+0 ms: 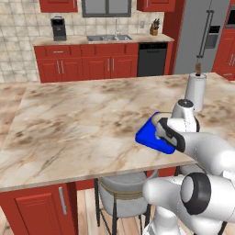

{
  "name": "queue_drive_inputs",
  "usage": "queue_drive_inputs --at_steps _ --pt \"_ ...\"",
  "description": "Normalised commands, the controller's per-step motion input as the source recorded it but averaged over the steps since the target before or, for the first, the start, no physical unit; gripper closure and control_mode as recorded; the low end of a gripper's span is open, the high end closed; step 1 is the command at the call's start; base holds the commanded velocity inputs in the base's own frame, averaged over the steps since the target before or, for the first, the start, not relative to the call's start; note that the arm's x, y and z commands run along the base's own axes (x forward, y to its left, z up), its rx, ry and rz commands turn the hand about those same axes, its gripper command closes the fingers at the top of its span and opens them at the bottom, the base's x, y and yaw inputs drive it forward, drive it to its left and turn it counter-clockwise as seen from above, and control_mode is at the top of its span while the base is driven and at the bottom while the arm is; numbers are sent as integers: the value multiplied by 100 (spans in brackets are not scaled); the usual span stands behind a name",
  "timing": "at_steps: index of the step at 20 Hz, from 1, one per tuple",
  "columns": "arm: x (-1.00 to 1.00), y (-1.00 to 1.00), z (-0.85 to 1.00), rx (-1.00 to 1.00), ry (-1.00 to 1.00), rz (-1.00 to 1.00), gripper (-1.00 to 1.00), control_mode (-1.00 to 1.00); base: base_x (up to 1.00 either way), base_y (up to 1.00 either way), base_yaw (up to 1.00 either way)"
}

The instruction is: Place the bowl with donut and the cupcake onto the tray.

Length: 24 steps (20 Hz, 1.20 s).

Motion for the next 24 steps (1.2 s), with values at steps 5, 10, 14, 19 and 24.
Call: queue_drive_inputs --at_steps 5,10,14,19,24 --pt "7 0 -8 0 0 0 100 -100 0 0 0" --pt "13 0 -5 0 0 0 100 -100 0 0 0" --pt "16 0 -1 0 0 0 100 -100 0 0 0" --pt "13 0 -4 0 0 0 100 -100 0 0 0" --pt "3 0 -11 0 0 0 100 -100 0 0 0"
